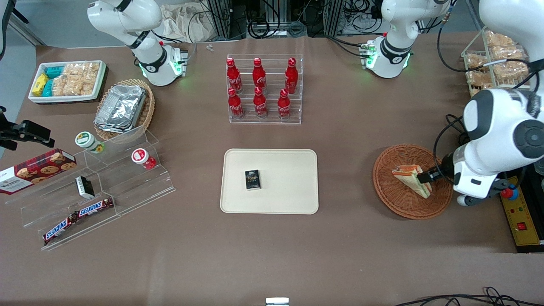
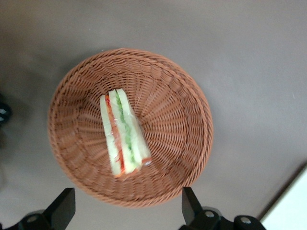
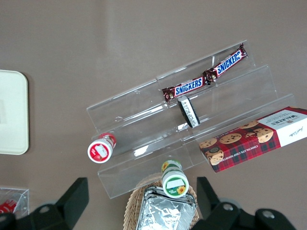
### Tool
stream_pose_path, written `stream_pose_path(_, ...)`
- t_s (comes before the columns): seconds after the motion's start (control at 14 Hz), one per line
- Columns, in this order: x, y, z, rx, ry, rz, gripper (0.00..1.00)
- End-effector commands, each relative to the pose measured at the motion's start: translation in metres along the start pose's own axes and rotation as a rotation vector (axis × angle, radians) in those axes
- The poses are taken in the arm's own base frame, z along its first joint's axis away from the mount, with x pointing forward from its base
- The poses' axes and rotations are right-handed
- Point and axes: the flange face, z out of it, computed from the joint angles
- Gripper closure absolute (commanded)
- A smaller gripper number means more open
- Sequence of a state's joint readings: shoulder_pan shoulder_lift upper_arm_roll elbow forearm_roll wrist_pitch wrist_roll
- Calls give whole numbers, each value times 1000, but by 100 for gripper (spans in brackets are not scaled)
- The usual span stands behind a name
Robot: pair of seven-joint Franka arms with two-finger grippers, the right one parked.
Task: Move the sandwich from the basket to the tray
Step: 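Move the left gripper down over the sandwich in the wicker basket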
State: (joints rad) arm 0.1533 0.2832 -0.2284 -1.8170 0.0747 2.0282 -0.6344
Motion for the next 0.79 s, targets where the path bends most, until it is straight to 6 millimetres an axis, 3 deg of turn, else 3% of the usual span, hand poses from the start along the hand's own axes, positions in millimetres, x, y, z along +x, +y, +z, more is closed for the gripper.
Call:
stream_pose_path(0.0,-10,-7,25,-20,39,-165,0)
stream_pose_path(0.29,-7,-5,70,0,57,-345,0)
stream_pose_path(0.43,-11,-7,82,22,74,-370,0)
stream_pose_path(0.71,-21,-31,119,55,75,-380,0)
